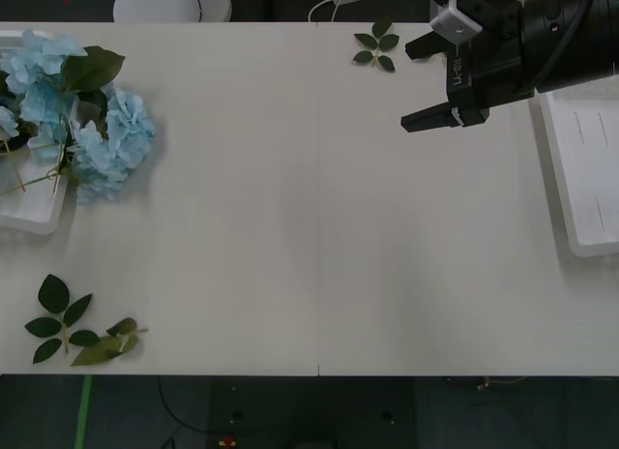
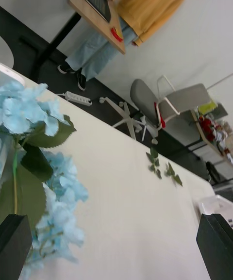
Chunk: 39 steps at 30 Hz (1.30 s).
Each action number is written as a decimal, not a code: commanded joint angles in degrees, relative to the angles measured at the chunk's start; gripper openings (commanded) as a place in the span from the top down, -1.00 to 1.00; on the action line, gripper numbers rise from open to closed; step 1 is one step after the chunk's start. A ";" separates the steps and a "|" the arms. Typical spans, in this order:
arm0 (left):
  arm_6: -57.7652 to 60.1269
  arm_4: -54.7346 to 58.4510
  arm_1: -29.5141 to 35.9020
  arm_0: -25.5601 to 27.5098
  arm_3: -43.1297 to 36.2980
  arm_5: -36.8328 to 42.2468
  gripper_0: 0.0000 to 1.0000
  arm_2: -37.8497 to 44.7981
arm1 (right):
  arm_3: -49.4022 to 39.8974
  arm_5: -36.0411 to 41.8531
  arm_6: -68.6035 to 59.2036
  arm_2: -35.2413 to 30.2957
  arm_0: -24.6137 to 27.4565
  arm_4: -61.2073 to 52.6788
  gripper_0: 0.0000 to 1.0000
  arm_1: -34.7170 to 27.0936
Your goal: Place the red flowers into the right box and the blue flowers into the left box. If a person shows an open palm, hand one flower to the person first, then continue sorting.
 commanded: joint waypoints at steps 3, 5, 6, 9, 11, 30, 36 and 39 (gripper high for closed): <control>11.07 -17.74 0.59 4.51 -17.42 -5.46 -1.00 2.13 | -1.62 -0.57 -0.07 0.21 -0.97 0.25 -1.00 -2.48; 11.16 -25.56 -0.64 3.02 -21.03 -5.72 -1.00 -0.07 | -1.62 -0.57 -0.07 0.21 -0.97 0.25 -1.00 -2.48; 11.16 -28.99 -1.17 2.05 -22.70 -5.72 -1.00 -1.38 | -1.62 -0.57 -0.07 0.21 -0.97 0.25 -1.00 -2.48; 11.34 -34.08 -1.44 0.03 -25.77 -5.72 -1.00 -4.72 | -1.62 -0.57 -0.07 0.21 -0.97 0.25 -1.00 -2.48; 11.42 -36.54 -1.52 -0.59 -28.41 -5.64 -1.00 -6.66 | -1.62 -0.57 -0.07 0.21 -0.97 0.25 -1.00 -2.48; 11.42 -58.25 -21.83 -16.58 -39.13 19.15 -1.00 -14.13 | -1.62 -0.57 -0.07 0.21 -0.97 0.25 -1.00 -2.48; -6.68 -32.24 -13.39 -16.14 -28.59 16.51 -1.00 -17.64 | -1.62 -0.57 -0.07 0.21 -0.97 0.25 -1.00 -2.48; -14.15 -19.58 -6.01 -16.23 -24.98 15.63 -1.00 -20.98 | -1.62 -0.57 -0.07 0.21 -0.97 0.25 -1.00 -2.48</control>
